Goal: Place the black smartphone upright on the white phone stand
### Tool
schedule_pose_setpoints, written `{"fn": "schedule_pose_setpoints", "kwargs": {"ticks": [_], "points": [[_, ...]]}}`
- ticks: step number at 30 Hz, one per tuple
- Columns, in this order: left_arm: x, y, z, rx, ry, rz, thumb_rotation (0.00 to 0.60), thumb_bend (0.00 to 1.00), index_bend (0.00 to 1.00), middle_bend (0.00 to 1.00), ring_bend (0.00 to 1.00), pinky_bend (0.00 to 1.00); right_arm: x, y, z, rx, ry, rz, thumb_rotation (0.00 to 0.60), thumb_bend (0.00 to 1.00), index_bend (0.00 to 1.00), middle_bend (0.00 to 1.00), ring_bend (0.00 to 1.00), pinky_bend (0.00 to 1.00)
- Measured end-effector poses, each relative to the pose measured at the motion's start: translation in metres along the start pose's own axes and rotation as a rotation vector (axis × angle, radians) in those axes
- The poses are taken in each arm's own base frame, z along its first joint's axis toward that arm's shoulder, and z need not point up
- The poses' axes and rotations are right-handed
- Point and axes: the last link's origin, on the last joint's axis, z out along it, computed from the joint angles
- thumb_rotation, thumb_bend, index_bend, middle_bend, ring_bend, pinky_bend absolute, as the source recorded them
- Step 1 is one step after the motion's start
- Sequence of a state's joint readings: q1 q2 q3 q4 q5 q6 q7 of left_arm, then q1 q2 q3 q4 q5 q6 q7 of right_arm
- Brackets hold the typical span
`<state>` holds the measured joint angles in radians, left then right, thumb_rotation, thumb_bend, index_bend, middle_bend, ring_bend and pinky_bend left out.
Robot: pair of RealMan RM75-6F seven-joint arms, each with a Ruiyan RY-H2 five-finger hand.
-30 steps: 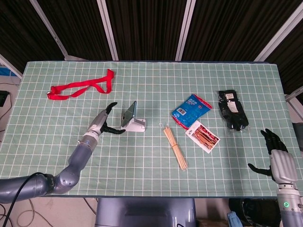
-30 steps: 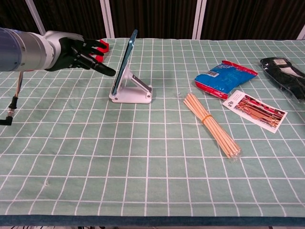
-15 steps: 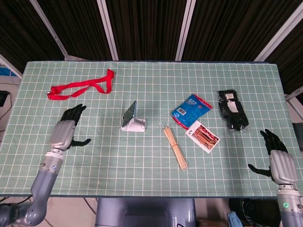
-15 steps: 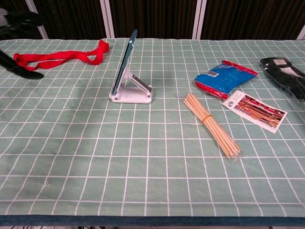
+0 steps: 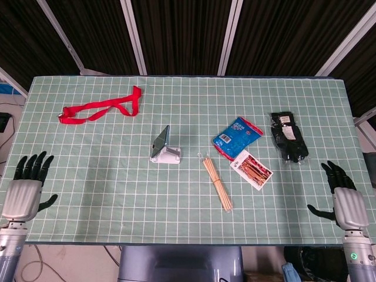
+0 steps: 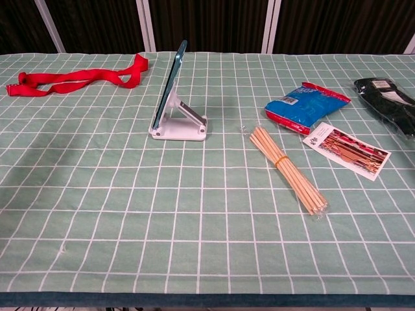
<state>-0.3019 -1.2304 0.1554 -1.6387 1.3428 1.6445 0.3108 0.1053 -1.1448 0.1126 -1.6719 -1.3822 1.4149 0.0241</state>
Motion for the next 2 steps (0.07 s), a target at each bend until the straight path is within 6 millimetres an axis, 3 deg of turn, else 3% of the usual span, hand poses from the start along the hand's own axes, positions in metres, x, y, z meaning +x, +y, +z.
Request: {"fn": "schedule_pose_setpoints", "kwargs": {"ticks": [2], "points": [[-0.0023,-0.0057,-0.0058,0.015,-0.004,-0.017,0.600,0.11,0.00,0.00,0.00,0.00,-0.0001,-0.0007,-0.0001,0.005,0.003,-0.004,0.600,0.13,0.00,0.00,0.00,0.15]]}}
